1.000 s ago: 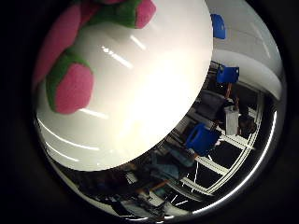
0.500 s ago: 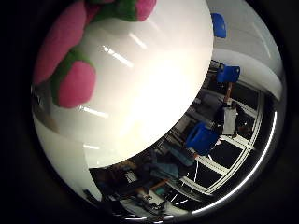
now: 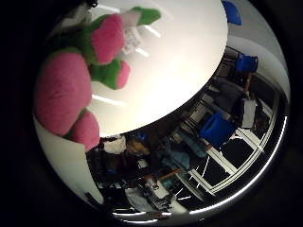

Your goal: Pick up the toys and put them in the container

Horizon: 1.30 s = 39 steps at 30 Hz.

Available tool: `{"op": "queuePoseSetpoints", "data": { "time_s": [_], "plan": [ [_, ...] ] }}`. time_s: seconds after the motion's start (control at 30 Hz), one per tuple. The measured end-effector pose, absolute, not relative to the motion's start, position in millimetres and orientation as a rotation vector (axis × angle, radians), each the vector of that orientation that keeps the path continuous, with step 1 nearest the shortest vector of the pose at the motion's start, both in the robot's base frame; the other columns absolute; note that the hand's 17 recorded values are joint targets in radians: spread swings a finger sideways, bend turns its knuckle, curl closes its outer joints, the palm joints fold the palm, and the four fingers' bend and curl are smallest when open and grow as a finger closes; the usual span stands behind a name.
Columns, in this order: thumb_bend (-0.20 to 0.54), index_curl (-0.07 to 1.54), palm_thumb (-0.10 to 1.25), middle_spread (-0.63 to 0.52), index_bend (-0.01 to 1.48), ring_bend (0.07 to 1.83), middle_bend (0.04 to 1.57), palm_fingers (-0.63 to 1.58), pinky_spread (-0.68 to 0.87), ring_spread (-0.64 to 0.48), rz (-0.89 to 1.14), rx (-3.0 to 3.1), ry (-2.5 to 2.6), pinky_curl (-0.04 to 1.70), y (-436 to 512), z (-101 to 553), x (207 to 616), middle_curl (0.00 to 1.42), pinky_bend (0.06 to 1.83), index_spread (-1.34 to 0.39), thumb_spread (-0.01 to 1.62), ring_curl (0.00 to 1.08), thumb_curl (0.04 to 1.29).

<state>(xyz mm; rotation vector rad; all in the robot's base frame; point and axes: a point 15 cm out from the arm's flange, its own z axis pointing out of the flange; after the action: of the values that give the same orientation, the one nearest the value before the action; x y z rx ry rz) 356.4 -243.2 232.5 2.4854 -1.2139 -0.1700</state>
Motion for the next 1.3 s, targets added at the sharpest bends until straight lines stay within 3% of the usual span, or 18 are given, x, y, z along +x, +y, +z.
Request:
{"op": "queuePoseSetpoints", "data": {
  "time_s": [0.2,0.7,0.97,1.3],
  "plan": [
    [-0.012,0.85,0.98,-0.14,1.05,1.37,1.36,1.10,-0.21,-0.22,-0.197,2.451,-1.267,0.81,-244.0,292.5,346.1,0.77,1.31,-0.23,1.04,0.72,0.52],
    [-0.015,0.85,1.00,-0.13,1.07,1.35,1.39,1.09,-0.20,-0.23,0.067,2.446,-1.307,0.98,-230.8,464.6,327.3,0.75,1.23,-0.22,1.06,0.77,0.58],
    [-0.015,0.85,1.01,-0.13,1.07,1.34,1.39,1.10,-0.20,-0.23,0.233,2.571,-1.241,1.06,-155.0,515.9,348.0,0.74,1.18,-0.22,1.05,0.79,0.60],
    [-0.014,0.85,1.02,-0.12,1.06,1.33,1.39,1.10,-0.22,-0.24,0.342,2.710,-1.170,1.08,-27.4,518.3,404.8,0.74,1.16,-0.22,1.04,0.80,0.63]
  ]
}}
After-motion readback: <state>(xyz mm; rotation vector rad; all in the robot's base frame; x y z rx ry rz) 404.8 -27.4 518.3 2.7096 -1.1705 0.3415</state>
